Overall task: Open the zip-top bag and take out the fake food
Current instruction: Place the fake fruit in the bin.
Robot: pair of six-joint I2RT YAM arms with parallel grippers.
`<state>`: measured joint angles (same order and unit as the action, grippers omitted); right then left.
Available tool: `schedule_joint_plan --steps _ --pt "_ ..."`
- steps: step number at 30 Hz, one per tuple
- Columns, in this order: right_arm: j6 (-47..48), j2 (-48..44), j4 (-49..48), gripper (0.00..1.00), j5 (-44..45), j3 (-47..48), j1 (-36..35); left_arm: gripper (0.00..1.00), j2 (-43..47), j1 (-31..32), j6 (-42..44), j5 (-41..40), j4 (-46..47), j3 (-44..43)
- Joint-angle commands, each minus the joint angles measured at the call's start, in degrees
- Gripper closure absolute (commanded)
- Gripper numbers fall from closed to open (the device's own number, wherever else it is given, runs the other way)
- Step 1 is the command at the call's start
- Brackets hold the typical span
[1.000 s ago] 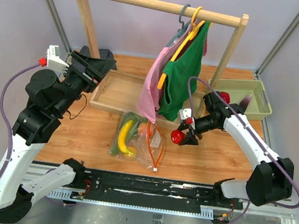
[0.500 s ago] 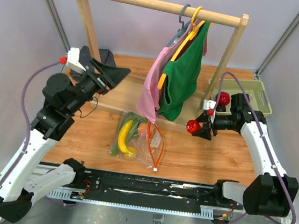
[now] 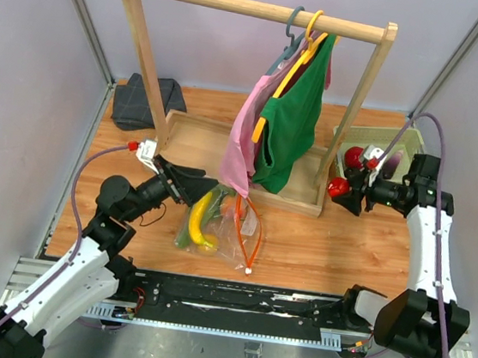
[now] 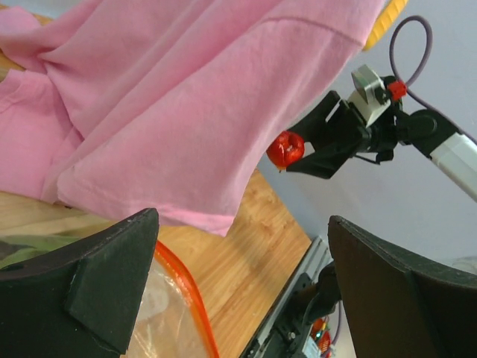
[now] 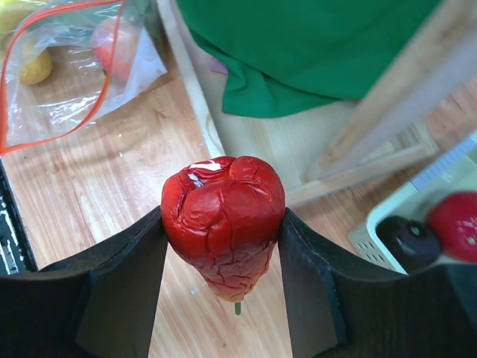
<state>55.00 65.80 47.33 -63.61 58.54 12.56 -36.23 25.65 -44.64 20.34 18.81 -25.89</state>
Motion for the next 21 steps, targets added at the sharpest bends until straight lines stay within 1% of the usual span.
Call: schedule_joint_plan --steps 1,4,7,9,12,15,17,21 --pt "-8.3 -1.0 -4.3 0.76 -2.1 0.2 4.9 0.01 4.8 0.2 1.9 2.2 8.0 5.6" --pt "-11.3 -0.6 -5.4 0.76 -4.3 0.4 8.0 0.01 8.8 0.2 1.3 0.8 9.6 10.2" --pt "-15.3 -0.3 -8.1 0.76 -5.7 0.2 11.2 0.01 12.5 0.2 0.9 -3.3 9.4 13.8" --pt "-19.3 0.0 -11.7 0.75 -5.6 -0.6 12.7 0.01 14.4 0.2 0.7 -6.7 9.0 15.9" --pt "-24.5 1.5 -16.6 0.74 -4.7 -1.7 13.4 0.01 16.6 0.2 1.4 -11.3 8.4 17.5" --pt "-30.4 3.7 -21.8 0.74 -4.4 -2.4 13.4 0.01 17.4 0.2 2.6 -13.4 8.7 18.5" --pt "-35.5 5.1 -25.9 0.74 -2.5 -2.5 13.4 0.01 17.1 0.2 2.9 -14.6 8.3 18.7" --pt "-45.1 7.6 -34.7 0.75 4.9 -2.7 13.3 0.01 16.7 0.2 2.6 -16.1 8.3 19.6"
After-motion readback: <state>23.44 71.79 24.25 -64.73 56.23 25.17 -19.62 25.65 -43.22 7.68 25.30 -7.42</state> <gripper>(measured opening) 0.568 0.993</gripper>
